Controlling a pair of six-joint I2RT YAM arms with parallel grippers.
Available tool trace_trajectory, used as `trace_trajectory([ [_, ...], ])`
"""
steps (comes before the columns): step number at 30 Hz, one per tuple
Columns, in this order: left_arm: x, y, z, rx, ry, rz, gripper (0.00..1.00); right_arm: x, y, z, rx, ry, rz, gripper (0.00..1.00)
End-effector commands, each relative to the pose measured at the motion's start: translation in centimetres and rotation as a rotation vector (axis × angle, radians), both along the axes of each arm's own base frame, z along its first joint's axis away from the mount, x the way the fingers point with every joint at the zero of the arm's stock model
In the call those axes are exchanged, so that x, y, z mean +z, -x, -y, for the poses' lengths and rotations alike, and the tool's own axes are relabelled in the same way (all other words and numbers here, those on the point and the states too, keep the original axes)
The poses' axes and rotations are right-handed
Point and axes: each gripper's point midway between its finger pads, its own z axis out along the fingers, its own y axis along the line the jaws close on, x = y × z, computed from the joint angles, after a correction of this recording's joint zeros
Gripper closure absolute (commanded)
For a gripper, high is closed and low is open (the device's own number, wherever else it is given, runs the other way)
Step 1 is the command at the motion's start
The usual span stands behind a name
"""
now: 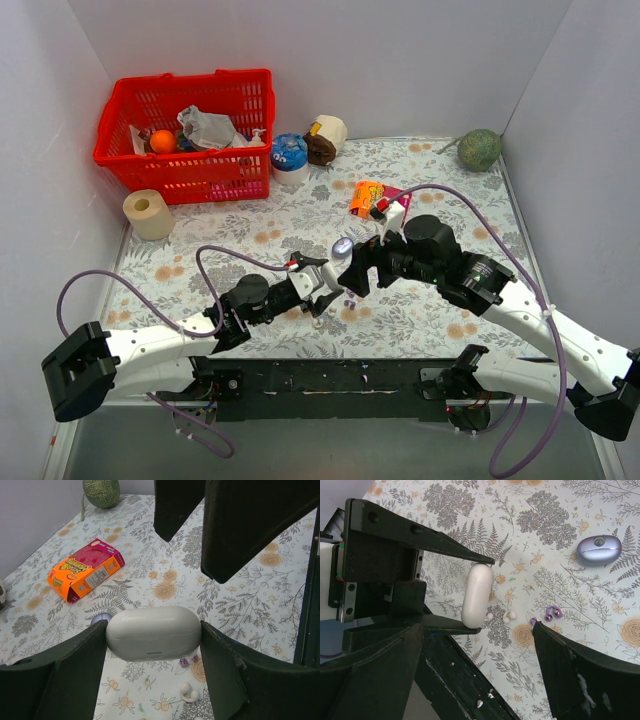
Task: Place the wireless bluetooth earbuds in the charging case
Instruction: Open the charging case.
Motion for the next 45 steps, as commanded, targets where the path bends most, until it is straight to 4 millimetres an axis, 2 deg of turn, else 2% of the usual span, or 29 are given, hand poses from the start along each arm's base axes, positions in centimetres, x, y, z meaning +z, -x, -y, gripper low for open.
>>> trace_trajectory([
  [1, 2.8, 0.0, 0.9, -0.032, 0.011, 0.116, 1.00, 2.4, -0.5, -1.2, 0.011, -0.061, 0.020, 0.02],
  [6, 3.0, 0.5, 1.2, -0.040, -0.001, 0.120, 1.00, 0.7, -1.1, -2.0, 0.010, -0.015, -0.013, 0.02],
  [10, 3.3, 0.9, 1.3, -0.051, 0.002, 0.119, 1.00, -0.8, -1.6, -2.5, 0.004, 0.017, -0.042, 0.07],
  [18, 2.9, 1.4, 0.9, -0.053, -0.007, 0.116, 1.00, -1.3, -2.5, -1.6, -0.058, 0.040, -0.015, 0.15],
  [24, 3.5, 1.3, 0.8, -0.049, 0.003, 0.130, 1.00, -2.1, -2.6, -1.2, -0.080, 0.066, -0.029, 0.21],
  [36, 3.4, 1.1, 0.0, -0.017, 0.004, 0.142, 1.00, -1.6, -3.5, 0.4, -0.168, 0.082, 0.004, 0.26],
  [39, 3.4, 1.1, -0.1, -0.016, 0.003, 0.141, 1.00, -0.6, -3.6, 0.4, -0.178, 0.056, 0.021, 0.26],
  [43, 3.2, 1.2, -0.2, -0.016, 0.004, 0.138, 1.00, 2.2, -2.6, -0.8, -0.107, -0.059, 0.050, 0.25],
  [45, 3.3, 1.2, -0.2, -0.016, 0.007, 0.138, 1.00, 2.6, -2.2, -1.3, -0.070, -0.078, 0.050, 0.25],
])
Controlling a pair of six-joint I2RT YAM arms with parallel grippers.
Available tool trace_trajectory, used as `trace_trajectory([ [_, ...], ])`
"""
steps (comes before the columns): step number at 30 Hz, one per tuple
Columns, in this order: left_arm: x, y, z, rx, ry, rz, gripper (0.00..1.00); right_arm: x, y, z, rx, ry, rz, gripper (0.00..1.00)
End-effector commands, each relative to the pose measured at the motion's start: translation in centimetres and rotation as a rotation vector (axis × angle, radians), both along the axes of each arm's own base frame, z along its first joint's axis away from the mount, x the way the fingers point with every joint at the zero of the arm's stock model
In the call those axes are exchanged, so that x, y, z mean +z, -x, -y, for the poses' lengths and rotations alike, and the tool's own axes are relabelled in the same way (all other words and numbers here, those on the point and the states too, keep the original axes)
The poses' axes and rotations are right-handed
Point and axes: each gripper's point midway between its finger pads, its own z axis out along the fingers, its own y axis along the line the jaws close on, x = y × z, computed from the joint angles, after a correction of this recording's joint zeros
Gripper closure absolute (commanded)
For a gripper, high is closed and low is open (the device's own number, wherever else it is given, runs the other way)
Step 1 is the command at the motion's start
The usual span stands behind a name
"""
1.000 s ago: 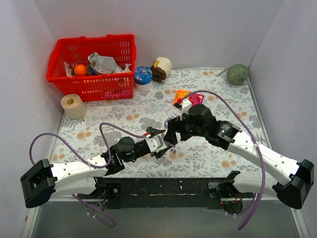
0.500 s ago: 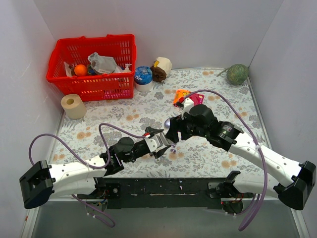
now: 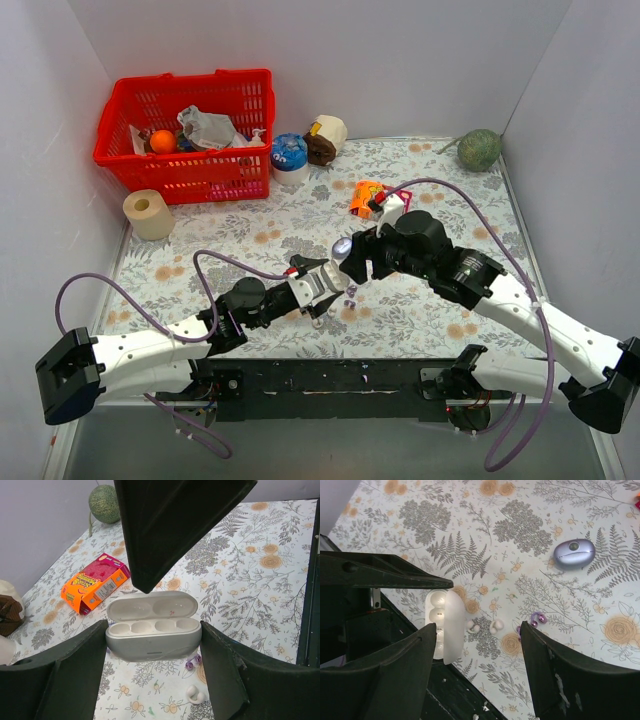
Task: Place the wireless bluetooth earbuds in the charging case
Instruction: Open the charging case.
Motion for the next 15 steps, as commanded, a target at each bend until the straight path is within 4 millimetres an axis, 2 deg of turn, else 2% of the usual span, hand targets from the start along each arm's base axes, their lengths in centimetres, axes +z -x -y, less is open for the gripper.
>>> trace_trajectory([
  [1, 1.5, 0.2, -0.2, -0.002, 0.045, 0.033, 1.00, 3.7, 0.5, -1.7, 0.076, -0.121, 0.050, 0.25],
  [7, 1.7, 0.1, 0.0, -0.002, 0.048, 0.036, 1.00, 1.9, 0.6, -2.8, 0.123, -0.087, 0.004, 0.30],
  [15, 1.7, 0.2, -0.1, -0.002, 0.049, 0.037, 1.00, 1.1, 0.2, -3.1, 0.118, -0.071, -0.004, 0.41],
])
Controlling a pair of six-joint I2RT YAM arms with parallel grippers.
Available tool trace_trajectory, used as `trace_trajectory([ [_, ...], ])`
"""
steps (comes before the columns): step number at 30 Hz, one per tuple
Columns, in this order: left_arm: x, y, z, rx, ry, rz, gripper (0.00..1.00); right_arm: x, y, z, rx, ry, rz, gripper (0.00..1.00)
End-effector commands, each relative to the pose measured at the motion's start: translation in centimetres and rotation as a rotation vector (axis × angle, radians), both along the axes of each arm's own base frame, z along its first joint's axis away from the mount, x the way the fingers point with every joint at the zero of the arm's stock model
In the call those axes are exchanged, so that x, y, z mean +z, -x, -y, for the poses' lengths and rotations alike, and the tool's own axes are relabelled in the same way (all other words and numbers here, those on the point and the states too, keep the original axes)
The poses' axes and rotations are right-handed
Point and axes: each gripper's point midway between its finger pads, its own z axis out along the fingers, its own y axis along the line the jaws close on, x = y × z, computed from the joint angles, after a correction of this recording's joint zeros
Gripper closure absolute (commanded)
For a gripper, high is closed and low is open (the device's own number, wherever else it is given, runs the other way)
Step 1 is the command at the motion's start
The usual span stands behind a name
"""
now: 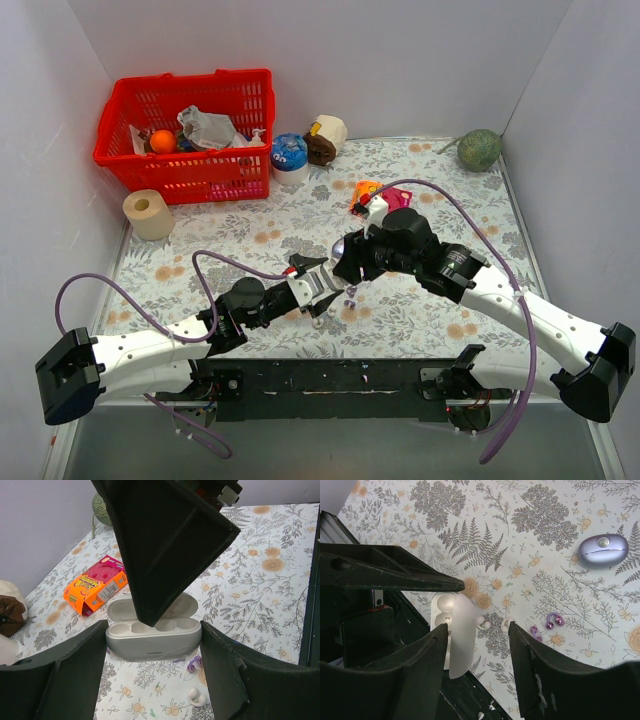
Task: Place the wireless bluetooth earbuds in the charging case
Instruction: Open the charging case.
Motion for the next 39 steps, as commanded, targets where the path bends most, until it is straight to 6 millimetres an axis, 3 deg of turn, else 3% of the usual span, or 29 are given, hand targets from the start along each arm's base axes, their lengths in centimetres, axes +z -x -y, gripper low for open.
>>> trace_trajectory([
  [1, 1.2, 0.2, -0.1, -0.002, 0.033, 0.028, 1.00, 2.5, -0.7, -0.9, 0.013, -0.068, 0.060, 0.43],
  [6, 1.3, -0.2, -0.7, 0.030, 0.035, 0.031, 1.00, 2.7, -0.8, -1.0, 0.011, -0.072, 0.067, 0.52],
  [9, 1.5, -0.2, -0.8, 0.033, 0.038, 0.031, 1.00, 2.5, -0.7, -1.0, 0.014, -0.068, 0.062, 0.64],
  [14, 1.5, -0.2, -0.9, 0.039, 0.045, 0.022, 1.00, 2.4, -0.6, -0.6, 0.015, -0.054, 0.065, 0.74],
  [15, 1.5, -0.2, -0.9, 0.038, 0.047, 0.018, 1.00, 2.4, -0.6, -0.5, 0.015, -0.048, 0.068, 0.81],
  [17, 1.4, -0.3, -0.8, 0.044, 0.051, 0.002, 0.93, 2.6, -0.7, -0.3, 0.015, -0.034, 0.085, 0.98],
  [18, 1.2, -0.3, -0.8, 0.049, 0.048, -0.009, 0.88, 3.0, -0.7, 0.0, 0.016, -0.031, 0.097, 0.99],
  [19, 1.1, -0.4, -0.8, 0.057, 0.046, -0.020, 0.73, 3.3, -0.7, 0.1, 0.023, -0.027, 0.119, 0.99],
  [22, 0.8, -1.0, -1.0, 0.101, 0.061, -0.071, 0.42, 4.7, -0.9, 0.9, 0.021, -0.017, 0.175, 0.99],
  [27, 1.0, -2.2, -1.7, 0.198, 0.113, -0.146, 0.16, 6.9, -0.7, 2.3, 0.059, 0.021, 0.285, 0.99],
  [28, 1.1, -2.3, -1.8, 0.202, 0.121, -0.153, 0.02, 7.2, -0.5, 2.5, 0.071, 0.027, 0.297, 0.99],
  [36, 3.7, -2.2, -1.8, 0.213, 0.230, -0.253, 0.02, 9.1, -0.6, 3.6, 0.106, 0.056, 0.438, 0.99],
  [38, 4.8, -0.5, -0.8, 0.084, 0.234, -0.320, 0.02, 8.1, -1.2, 4.2, 0.114, 0.114, 0.509, 0.99],
  [39, 5.0, 0.9, -0.3, -0.011, 0.226, -0.337, 0.02, 9.2, -0.9, 4.4, 0.140, 0.094, 0.576, 0.99],
])
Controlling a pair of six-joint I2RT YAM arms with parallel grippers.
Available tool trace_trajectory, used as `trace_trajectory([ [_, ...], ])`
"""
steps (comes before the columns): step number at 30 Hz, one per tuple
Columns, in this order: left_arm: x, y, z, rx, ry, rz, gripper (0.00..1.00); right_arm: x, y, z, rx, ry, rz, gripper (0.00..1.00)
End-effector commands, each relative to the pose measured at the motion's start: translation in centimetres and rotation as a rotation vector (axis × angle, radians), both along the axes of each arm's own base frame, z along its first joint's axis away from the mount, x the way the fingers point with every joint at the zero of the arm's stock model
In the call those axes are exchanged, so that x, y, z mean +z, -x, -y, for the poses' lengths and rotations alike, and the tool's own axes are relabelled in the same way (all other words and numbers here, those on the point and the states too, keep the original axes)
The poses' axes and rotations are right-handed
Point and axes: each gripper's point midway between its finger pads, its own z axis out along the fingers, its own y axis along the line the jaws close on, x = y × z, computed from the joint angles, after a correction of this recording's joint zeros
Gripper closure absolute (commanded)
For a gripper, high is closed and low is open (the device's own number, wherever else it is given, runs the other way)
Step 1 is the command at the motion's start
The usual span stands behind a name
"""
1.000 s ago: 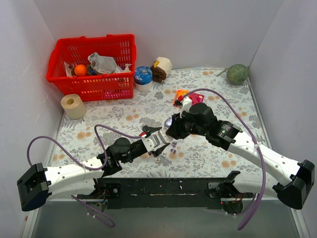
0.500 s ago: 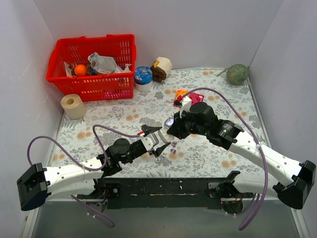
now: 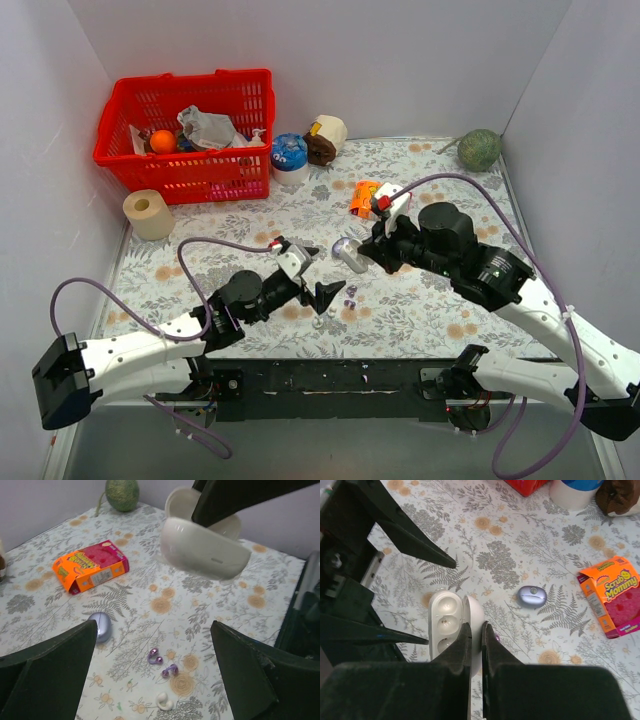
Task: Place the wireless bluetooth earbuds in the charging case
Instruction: Open the charging case.
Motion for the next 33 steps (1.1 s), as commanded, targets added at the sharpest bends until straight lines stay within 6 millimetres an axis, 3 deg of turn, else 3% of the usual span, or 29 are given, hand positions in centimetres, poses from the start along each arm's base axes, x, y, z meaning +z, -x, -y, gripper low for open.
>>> trace_trajectory([
  [1, 4.8, 4.2, 1.2, -0.308, 0.139, -0.078, 0.02, 2.1, -0.3, 1.0, 0.068, 0.035, 0.246, 0.99],
  [3, 5.2, 5.1, 1.1, -0.402, 0.172, -0.149, 0.02, 3.0, 0.5, 1.3, 0.126, 0.052, 0.287, 0.99],
  [4, 5.2, 4.0, 0.3, -0.391, 0.180, -0.161, 0.02, 3.2, 0.7, 1.4, 0.137, 0.062, 0.290, 0.99],
  [6, 4.8, 4.9, 0.3, -0.491, 0.170, -0.200, 0.03, 3.7, 0.6, 1.4, 0.149, 0.083, 0.303, 0.99],
  [11, 4.1, 5.4, 1.1, -0.616, 0.120, -0.202, 0.17, 3.0, 1.5, 0.0, 0.222, 0.082, 0.291, 0.99],
  [22, 4.5, 4.0, 2.2, -0.608, 0.120, -0.154, 0.20, 0.9, 1.6, -2.4, 0.273, 0.126, 0.226, 0.99],
  [33, 3.8, 4.1, 2.4, -0.625, 0.118, -0.148, 0.40, 1.0, 2.1, -4.3, 0.303, 0.079, 0.201, 0.99],
])
